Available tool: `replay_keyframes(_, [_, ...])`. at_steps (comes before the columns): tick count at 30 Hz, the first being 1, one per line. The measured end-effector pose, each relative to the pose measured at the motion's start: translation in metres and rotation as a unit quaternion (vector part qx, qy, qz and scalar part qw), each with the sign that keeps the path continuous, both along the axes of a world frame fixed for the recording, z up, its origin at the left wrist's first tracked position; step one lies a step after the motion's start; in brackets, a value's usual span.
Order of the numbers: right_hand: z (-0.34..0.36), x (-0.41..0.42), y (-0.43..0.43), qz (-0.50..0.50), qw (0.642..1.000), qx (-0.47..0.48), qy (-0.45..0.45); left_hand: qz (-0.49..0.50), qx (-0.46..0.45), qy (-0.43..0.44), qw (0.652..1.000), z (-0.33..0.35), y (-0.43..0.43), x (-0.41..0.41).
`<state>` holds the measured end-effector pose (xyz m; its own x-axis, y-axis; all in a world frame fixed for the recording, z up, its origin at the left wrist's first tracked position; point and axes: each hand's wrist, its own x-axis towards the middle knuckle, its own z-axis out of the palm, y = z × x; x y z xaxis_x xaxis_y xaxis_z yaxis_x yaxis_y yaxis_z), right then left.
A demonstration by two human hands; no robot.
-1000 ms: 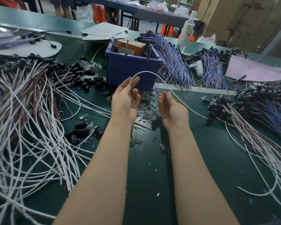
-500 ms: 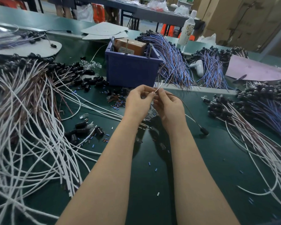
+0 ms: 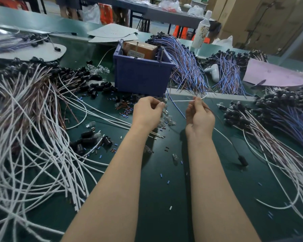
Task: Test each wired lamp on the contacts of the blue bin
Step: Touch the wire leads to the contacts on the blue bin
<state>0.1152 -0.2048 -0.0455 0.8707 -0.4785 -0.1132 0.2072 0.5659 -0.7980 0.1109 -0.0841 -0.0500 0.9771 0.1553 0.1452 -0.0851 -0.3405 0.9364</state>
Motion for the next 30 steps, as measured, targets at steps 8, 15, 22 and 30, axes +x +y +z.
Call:
replay_keyframes(8, [0.0,0.002,0.002,0.033,0.997,0.065,-0.001,-0.02,-0.075,-0.03,0.997,0.004,-0.006,-0.003])
replay_keyframes(15, [0.0,0.002,0.004,0.109,0.992,0.052,-0.019,-0.05,-0.17,0.018,0.984,0.005,-0.007,-0.003])
replay_keyframes(22, [0.001,-0.001,0.004,0.154,0.986,0.059,-0.038,-0.075,-0.259,0.08,0.96,0.006,-0.005,-0.004])
replay_keyframes(30, [0.001,-0.003,0.004,0.153,0.985,0.07,-0.035,-0.099,-0.376,0.136,0.911,0.008,0.001,-0.003])
